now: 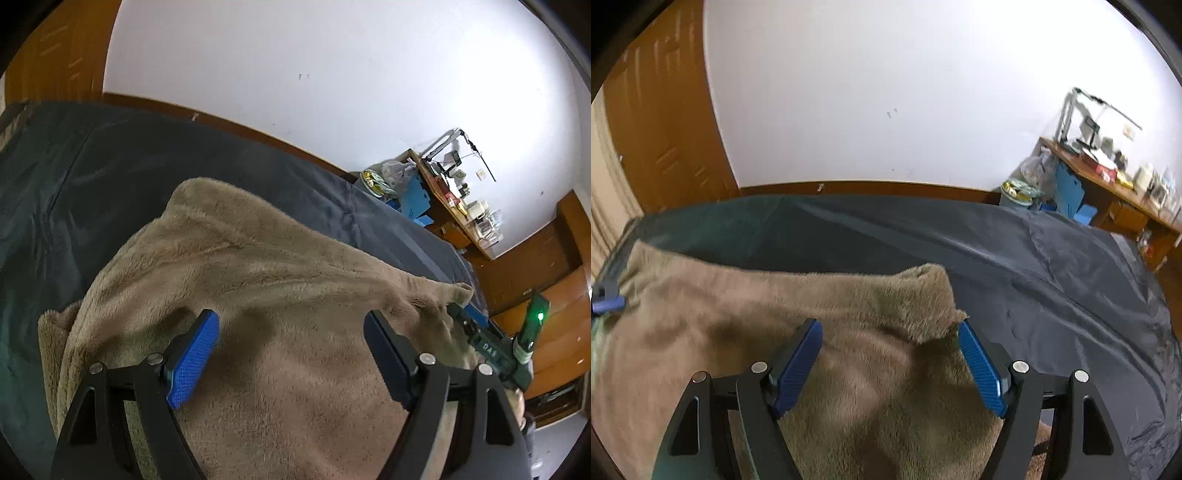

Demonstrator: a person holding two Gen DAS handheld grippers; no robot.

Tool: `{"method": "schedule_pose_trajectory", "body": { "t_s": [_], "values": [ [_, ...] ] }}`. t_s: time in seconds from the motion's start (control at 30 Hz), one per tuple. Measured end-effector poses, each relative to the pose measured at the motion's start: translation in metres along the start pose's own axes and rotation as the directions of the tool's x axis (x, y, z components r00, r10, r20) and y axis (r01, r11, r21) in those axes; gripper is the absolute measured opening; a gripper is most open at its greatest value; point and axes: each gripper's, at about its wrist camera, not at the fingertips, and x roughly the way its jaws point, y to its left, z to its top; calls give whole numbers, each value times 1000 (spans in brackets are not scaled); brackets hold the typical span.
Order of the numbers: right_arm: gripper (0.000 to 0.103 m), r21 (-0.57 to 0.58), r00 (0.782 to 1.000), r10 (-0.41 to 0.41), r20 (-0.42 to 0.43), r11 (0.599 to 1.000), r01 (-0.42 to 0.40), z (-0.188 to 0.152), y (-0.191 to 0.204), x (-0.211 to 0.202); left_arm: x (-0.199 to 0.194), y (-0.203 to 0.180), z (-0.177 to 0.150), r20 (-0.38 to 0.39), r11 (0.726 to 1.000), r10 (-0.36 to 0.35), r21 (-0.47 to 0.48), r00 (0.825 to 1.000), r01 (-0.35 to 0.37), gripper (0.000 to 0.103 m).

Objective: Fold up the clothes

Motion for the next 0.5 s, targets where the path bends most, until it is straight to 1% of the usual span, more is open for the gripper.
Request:
{"method": "schedule_pose_trajectory", "body": {
  "t_s": [0.07,0.13,0.17,0.23,0.37,0.5],
  "values": [
    [78,16,999,3,-37,1000,-2,5,0,12,6,1,4,4,1000,28,-2,1000,-28,84],
    [78,14,996,-7,-84,1000,9,8,1,28,14,15,7,-18,999,35,-38,999,-35,84],
    [79,-1,995,-17,-101,1000,17,7,2,34,20,22,8,-27,998,25,-58,999,-27,84],
    [82,-21,994,-20,-110,1000,18,6,1,40,20,27,7,-7,998,2,-60,1000,-3,84],
    [84,-15,993,-1,-115,1000,-1,3,-6,41,22,24,7,-4,999,3,-36,1000,-3,85],
    [84,7,996,3,-84,1000,-3,-4,-11,32,17,22,3,-7,999,9,-35,1000,-9,85]
  ]
}}
